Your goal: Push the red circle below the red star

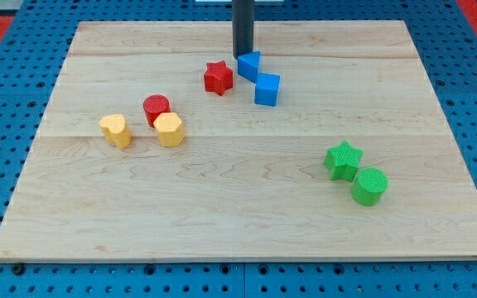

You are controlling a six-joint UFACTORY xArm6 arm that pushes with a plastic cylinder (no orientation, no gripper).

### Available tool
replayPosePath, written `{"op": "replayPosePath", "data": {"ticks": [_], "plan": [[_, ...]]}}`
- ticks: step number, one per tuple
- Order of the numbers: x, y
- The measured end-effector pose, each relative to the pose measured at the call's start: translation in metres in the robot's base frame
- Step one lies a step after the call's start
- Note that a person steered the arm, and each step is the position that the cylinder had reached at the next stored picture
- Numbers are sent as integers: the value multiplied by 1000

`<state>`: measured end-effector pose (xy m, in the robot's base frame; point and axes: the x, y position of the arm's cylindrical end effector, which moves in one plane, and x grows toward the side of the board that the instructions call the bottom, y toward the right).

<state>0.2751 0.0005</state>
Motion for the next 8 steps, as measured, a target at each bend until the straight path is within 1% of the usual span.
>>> {"op": "replayPosePath", "data": {"ticks": [1, 2, 3, 4, 5, 7, 8], "plan": [[-14, -47], [-9, -104], [26, -123], [68, -124], [96, -132], [99, -196], [122, -197]]}}
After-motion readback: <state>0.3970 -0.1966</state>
